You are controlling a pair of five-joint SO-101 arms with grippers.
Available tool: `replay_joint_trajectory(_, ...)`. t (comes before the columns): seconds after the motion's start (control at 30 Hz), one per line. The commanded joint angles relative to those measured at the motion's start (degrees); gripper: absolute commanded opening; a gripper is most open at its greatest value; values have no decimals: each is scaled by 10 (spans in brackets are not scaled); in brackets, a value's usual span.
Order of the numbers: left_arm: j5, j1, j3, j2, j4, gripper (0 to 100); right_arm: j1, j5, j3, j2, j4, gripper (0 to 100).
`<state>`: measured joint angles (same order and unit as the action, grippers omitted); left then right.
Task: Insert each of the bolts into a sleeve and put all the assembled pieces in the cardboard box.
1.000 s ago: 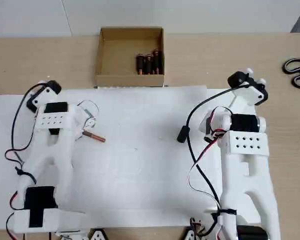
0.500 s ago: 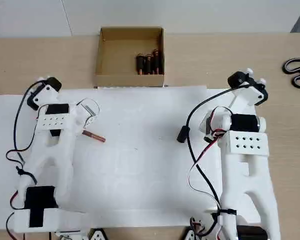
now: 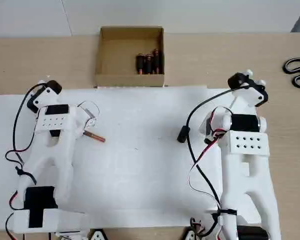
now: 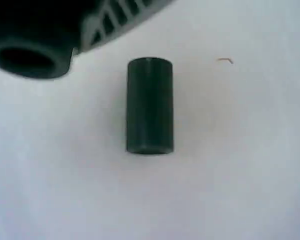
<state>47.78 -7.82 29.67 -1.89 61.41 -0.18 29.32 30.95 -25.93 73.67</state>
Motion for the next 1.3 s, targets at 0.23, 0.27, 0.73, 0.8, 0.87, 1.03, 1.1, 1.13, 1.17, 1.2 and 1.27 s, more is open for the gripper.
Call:
replay_joint_trajectory(0.23,18,3,-7,35,-36,163,3,-3,-3,-23,6,3)
replay_joint_trajectory(0.27,18,2,-7,49,-35,163,3,-3,-3,-23,6,3)
replay_joint_trajectory(0.73,18,-1,-8,85,-37,3,3,-4,-3,-23,6,3)
replay_joint_trajectory(0.8,18,-1,-8,85,-37,10,3,-4,-3,-23,6,3)
replay_joint_trajectory(0.87,18,-1,-8,85,-37,6,4,-4,-3,-23,6,3)
replay_joint_trajectory(1.03,18,-1,-34,84,-33,6,1,-5,-11,-24,6,3)
replay_joint_trajectory(1.1,13,1,-57,84,-33,6,0,-5,-24,-41,18,3)
replay_joint_trajectory(1.13,4,1,-73,84,-33,6,-6,-5,-33,-58,32,3)
replay_joint_trajectory(1.17,-10,2,-90,84,-33,6,-15,-5,-43,-77,50,3)
replay_joint_trajectory(1.2,-20,3,-109,84,-32,6,-26,-5,-50,-100,63,3)
replay_joint_trajectory(1.27,-32,3,-157,75,-2,6,-55,-6,-53,-145,83,3)
